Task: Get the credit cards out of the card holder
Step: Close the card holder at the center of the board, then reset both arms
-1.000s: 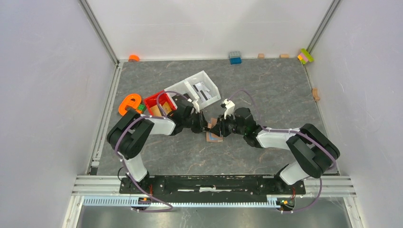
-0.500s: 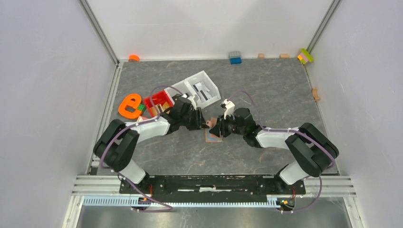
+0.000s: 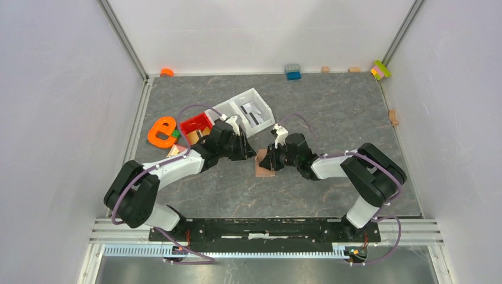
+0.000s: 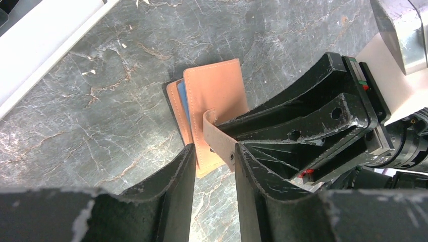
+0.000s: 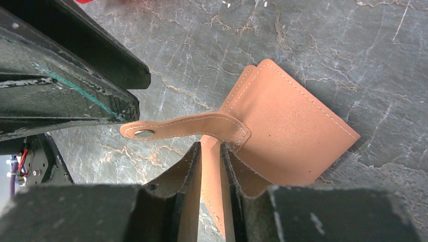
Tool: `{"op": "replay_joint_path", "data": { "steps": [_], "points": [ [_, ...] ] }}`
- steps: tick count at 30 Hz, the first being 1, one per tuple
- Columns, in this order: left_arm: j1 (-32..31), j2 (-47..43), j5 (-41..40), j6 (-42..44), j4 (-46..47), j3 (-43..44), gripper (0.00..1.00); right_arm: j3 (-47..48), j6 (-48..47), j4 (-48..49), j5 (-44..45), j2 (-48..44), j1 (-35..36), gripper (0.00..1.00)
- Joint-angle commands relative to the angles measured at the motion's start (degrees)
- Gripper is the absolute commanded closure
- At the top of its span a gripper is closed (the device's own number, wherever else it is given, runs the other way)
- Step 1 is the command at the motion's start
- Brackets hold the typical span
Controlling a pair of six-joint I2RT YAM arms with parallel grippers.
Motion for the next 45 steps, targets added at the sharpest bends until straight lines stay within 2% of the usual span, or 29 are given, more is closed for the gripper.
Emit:
{"op": "replay_joint_path", "data": {
  "steps": [1,5,10,13,14,21,26,32,36,39,41,42,43,44,45],
  "points": [
    [-0.3,-0.4,-0.3,2.4,1.7,0.0,0.6,0.6,0.1,0.1,0.5,-2.3,0.3,0.77],
    [-0.3,-0.6,-1.4,2.8,0.7,0.1,0.6,0.1,-2.6,-3.3,3.8,-8.1,0.3,0.78],
    [-0.4,-1.8,-3.3,3.3,-0.1,0.0,0.6,-0.6,-3.8,-7.7,12.5,-12.1,0.3,0.84],
    [-0.4,-2.5,-3.7,3.3,-0.2,-0.2,0.6,0.5,-3.5,-9.8,14.8,-10.5,0.2,0.99],
    [-0.5,-2.6,-3.9,3.4,-0.1,-0.3,0.6,1.3,-3.1,-10.7,14.9,-9.3,0.3,1.0],
    [-0.4,-3.8,-5.2,3.5,-0.7,-0.5,0.6,5.0,-2.1,-12.2,12.4,-1.0,0.3,1.0],
    [-0.4,-5.0,-6.5,3.9,-1.0,-0.9,0.6,6.0,-2.2,-12.7,12.4,0.9,0.3,1.0],
    [-0.4,-8.5,-9.2,5.2,-0.8,-2.2,0.57,2.6,-4.4,-11.4,16.0,-8.0,0.3,1.0],
    [-0.4,-14.6,-11.8,7.0,2.4,-5.7,0.53,-0.6,-6.5,-10.5,21.0,-16.3,0.3,1.0],
    [-0.4,-20.3,-15.4,9.0,4.5,-8.9,0.47,-2.7,-9.0,-10.4,27.0,-21.8,0.3,1.0],
    [-0.4,-23.8,-17.7,10.1,5.7,-10.9,0.31,-3.9,-11.0,-10.3,30.9,-25.3,0.3,0.96],
    [-0.4,-25.5,-19.2,10.3,5.8,-11.7,0.15,-4.3,-12.1,-10.5,33.1,-27.0,0.3,0.93],
    [-0.4,-26.7,-20.4,10.8,6.0,-12.5,0.05,-4.8,-13.7,-10.2,34.9,-28.6,0.3,0.88],
    [-0.5,-28.0,-21.6,11.7,6.5,-13.4,0.0,-5.7,-15.0,-9.3,37.0,-29.9,0.3,0.85],
    [-0.4,-29.3,-22.8,12.4,6.9,-14.0,0.0,-6.5,-16.7,-8.3,39.3,-31.5,0.3,0.83]
  ]
}}
